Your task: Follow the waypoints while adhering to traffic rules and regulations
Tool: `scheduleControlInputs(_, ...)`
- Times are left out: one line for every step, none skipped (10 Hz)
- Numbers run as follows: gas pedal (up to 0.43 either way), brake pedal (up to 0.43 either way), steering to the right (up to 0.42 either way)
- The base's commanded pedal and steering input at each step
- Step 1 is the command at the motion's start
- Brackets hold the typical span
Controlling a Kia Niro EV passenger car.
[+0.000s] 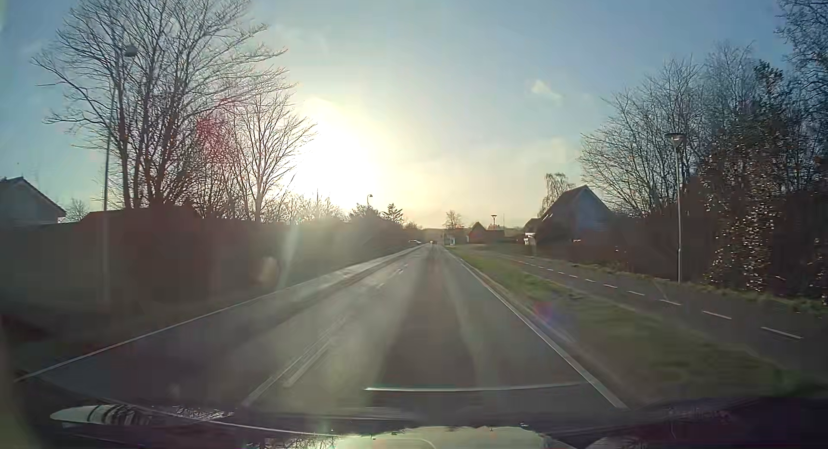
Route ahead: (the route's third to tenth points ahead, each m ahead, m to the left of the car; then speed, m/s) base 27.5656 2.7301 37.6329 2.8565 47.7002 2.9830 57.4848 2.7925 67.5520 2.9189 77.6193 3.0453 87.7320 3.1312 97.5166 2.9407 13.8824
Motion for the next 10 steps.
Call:
scheduleControlInputs(0.13,0.0,0.001)
scheduleControlInputs(0.13,0.0,0.001)
scheduleControlInputs(0.13,0.0,0.002)
scheduleControlInputs(0.13,0.0,0.002)
scheduleControlInputs(0.13,0.0,0.001)
scheduleControlInputs(0.13,0.0,0.002)
scheduleControlInputs(0.13,0.0,0.001)
scheduleControlInputs(0.13,0.0,0.002)
scheduleControlInputs(0.13,0.0,0.001)
scheduleControlInputs(0.13,0.0,0.002)
